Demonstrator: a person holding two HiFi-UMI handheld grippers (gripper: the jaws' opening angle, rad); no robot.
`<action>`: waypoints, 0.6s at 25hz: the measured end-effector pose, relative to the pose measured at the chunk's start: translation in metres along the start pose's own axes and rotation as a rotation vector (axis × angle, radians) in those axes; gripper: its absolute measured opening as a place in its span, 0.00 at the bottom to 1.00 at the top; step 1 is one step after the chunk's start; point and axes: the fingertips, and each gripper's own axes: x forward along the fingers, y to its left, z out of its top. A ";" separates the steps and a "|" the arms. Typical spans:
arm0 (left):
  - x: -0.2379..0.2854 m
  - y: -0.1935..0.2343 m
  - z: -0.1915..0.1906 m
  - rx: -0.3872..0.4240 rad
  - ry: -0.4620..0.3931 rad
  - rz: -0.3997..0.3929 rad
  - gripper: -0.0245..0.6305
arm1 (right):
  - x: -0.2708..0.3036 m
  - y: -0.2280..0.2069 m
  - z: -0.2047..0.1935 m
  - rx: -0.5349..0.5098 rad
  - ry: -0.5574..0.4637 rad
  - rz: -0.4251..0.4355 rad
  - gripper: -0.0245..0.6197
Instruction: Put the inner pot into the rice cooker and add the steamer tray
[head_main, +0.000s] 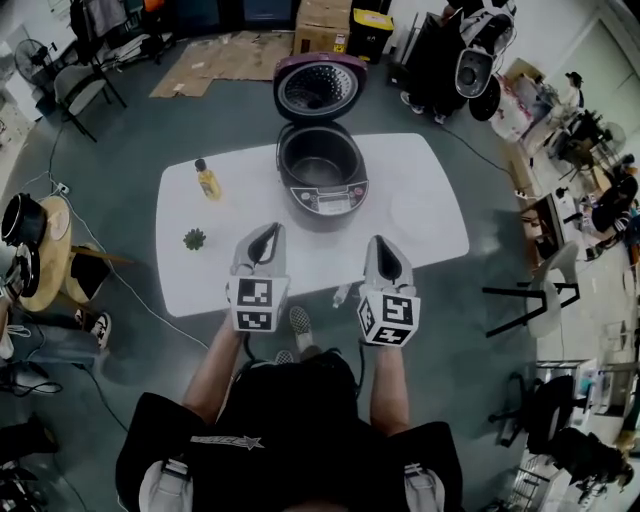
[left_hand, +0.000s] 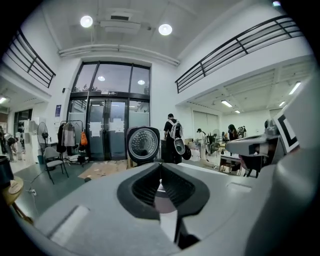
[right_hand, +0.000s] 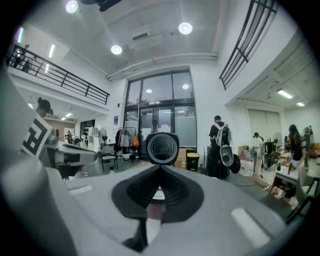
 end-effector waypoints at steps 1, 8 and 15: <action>-0.009 -0.002 -0.003 0.002 0.004 -0.007 0.06 | -0.009 0.005 -0.002 -0.009 0.000 -0.004 0.05; -0.052 -0.022 -0.014 0.005 0.004 -0.054 0.05 | -0.059 0.026 -0.018 -0.003 0.020 -0.015 0.05; -0.053 -0.046 -0.009 0.019 -0.012 -0.113 0.05 | -0.083 0.010 -0.020 0.004 0.014 -0.076 0.05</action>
